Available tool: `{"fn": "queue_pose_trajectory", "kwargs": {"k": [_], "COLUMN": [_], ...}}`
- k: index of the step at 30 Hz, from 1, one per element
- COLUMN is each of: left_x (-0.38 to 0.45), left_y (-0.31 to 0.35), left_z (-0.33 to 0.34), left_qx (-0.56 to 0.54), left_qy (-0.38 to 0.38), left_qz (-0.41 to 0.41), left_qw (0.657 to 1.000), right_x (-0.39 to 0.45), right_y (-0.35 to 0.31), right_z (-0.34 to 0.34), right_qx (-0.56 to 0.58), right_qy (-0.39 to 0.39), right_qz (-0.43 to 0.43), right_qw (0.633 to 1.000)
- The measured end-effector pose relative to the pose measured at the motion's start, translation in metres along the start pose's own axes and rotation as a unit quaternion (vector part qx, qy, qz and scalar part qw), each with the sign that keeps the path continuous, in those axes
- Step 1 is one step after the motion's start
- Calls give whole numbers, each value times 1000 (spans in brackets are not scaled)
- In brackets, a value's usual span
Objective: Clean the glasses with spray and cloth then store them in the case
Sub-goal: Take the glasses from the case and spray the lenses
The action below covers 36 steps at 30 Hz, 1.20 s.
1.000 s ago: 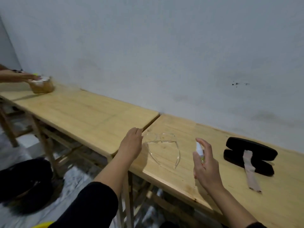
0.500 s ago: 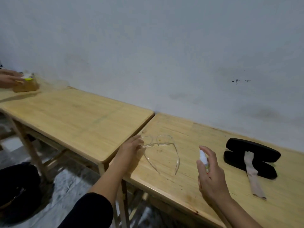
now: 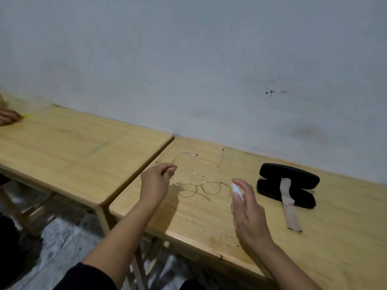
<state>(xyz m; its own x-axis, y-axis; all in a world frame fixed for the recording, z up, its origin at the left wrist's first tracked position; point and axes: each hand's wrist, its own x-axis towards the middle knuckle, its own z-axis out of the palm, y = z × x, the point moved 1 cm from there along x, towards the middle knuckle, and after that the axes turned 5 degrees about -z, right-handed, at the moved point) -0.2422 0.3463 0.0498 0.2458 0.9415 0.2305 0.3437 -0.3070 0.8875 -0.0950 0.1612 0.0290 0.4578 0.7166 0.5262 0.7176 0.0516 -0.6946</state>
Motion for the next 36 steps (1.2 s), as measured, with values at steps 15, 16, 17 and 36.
{"fn": "queue_pose_trajectory", "kwargs": {"k": [15, 16, 17, 36], "left_x": [-11, -12, -13, -24], "left_y": [34, 36, 39, 58], "left_z": [16, 16, 16, 32], "left_qx": [-30, -34, -36, -37], "left_qy": [-17, -19, -20, -22], "left_qz": [32, 32, 32, 55], "left_qw": [999, 999, 999, 998], "right_x": [33, 34, 35, 41], "right_y": [9, 9, 9, -25], "right_z": [-7, -7, -6, 8], "right_qx": [-75, -79, -83, -80], "right_qy": [-40, -42, -43, -63], "right_qz": [52, 52, 52, 3], "right_qw": [995, 995, 994, 995]}}
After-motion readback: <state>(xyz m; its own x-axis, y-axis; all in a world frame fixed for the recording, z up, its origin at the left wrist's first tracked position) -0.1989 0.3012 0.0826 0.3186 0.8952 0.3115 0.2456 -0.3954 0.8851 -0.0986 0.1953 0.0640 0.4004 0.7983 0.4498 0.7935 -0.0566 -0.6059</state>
